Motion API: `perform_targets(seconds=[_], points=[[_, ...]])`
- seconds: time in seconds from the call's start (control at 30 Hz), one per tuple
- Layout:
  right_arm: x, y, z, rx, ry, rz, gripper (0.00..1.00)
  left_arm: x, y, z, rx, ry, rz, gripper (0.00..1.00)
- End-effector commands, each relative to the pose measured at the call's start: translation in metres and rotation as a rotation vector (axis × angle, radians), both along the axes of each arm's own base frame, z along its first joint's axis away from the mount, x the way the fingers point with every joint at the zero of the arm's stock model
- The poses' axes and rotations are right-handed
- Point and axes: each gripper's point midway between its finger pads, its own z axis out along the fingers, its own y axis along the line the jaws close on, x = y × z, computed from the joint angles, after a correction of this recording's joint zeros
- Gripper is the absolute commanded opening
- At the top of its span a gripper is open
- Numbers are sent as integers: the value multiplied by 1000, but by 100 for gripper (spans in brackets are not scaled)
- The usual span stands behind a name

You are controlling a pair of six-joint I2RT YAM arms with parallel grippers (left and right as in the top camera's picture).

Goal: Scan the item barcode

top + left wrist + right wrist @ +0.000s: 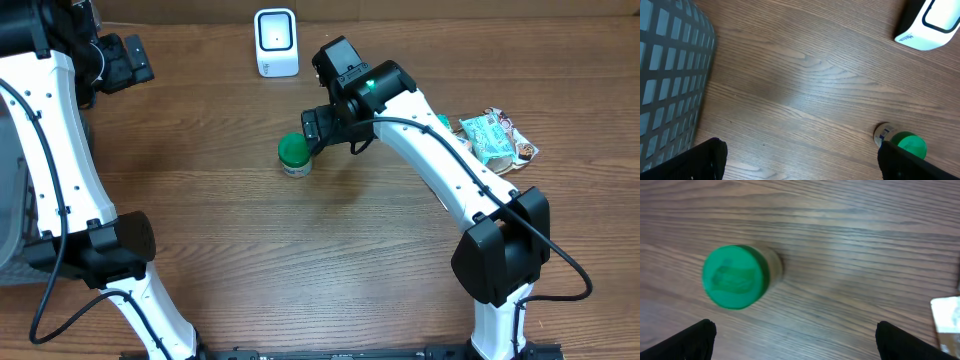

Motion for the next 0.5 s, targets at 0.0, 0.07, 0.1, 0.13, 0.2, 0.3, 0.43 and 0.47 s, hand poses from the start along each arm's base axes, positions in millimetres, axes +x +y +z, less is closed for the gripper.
perform_targets(seconds=[0.0,0.07,0.1,0.13,0.2,0.3,0.43,0.47], points=[[-1,11,25,70,-37,27,100,-1,0,6,23,-12,-17,99],[-1,13,25,73,-40,27,100,-1,0,6,23,-13,-17,100],[-1,14,25,74,-41,29,100,-1,0,6,23,-13,-17,99],[-1,15,25,75,-43,30,100,-1,0,6,23,-12,-17,99],[-1,15,25,76,-44,30,100,-1,0,6,23,-12,-17,100],[-1,14,25,75,-42,30,100,-1,0,6,23,-12,-17,99],[1,17,27,87,-51,33,100,-1,0,6,23,-13,-17,99],[2,19,28,97,-58,36,100,-1,0,6,23,-13,-17,100]])
